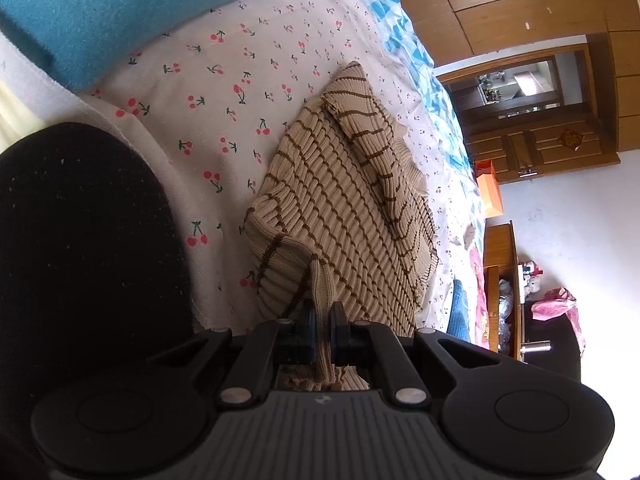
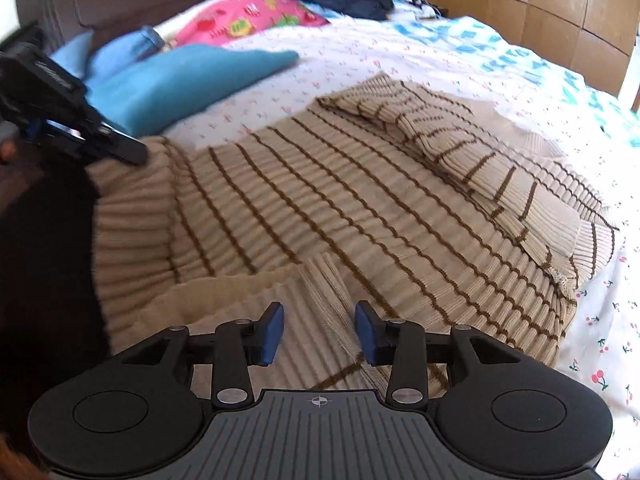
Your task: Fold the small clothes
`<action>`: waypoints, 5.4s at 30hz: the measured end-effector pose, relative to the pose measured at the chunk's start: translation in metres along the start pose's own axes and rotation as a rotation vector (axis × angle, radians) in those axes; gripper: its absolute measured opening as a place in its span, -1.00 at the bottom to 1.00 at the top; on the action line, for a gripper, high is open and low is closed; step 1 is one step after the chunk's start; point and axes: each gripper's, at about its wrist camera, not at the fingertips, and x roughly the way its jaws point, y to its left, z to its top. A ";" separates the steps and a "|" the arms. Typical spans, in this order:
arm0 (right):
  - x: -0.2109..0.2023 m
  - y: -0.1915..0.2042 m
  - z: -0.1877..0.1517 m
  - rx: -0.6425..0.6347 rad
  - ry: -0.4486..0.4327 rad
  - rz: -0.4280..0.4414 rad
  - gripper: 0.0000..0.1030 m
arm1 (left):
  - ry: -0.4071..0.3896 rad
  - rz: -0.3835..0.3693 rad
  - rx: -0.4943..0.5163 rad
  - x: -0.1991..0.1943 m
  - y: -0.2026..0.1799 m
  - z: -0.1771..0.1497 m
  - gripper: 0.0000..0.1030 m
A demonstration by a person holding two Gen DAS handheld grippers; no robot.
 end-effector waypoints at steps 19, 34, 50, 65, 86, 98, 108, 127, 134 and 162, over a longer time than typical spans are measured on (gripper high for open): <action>-0.061 -0.067 0.012 0.513 -0.290 0.009 -0.94 | -0.013 -0.169 0.021 0.016 -0.029 0.022 -0.76; -0.068 -0.187 0.032 0.819 -0.575 -0.287 -0.93 | -0.109 -0.305 0.149 0.097 -0.115 0.137 -0.76; 0.048 -0.241 -0.026 1.036 -0.410 -0.327 -0.92 | -0.101 -0.030 0.232 0.182 -0.103 0.179 -0.62; 0.047 -0.252 -0.041 1.086 -0.435 -0.226 -0.90 | -0.068 0.320 0.640 0.227 -0.146 0.191 -0.22; 0.007 -0.235 -0.021 1.003 -0.549 -0.252 -0.91 | -0.157 0.254 0.638 0.180 -0.159 0.185 -0.73; 0.029 -0.261 0.004 1.028 -0.519 -0.318 -0.92 | -0.136 0.249 0.527 0.210 -0.135 0.225 -0.87; 0.051 -0.250 -0.016 1.042 -0.442 -0.261 -0.91 | -0.041 0.206 0.578 0.213 -0.130 0.204 -0.54; 0.053 -0.256 -0.023 1.064 -0.439 -0.225 -0.90 | 0.094 0.227 0.637 0.246 -0.139 0.211 -0.37; 0.053 -0.255 -0.021 1.053 -0.436 -0.233 -0.90 | 0.083 0.189 0.581 0.241 -0.131 0.215 -0.53; -0.017 -0.245 0.043 0.921 -0.720 -0.266 -0.92 | -0.173 0.097 0.536 0.185 -0.159 0.231 -0.76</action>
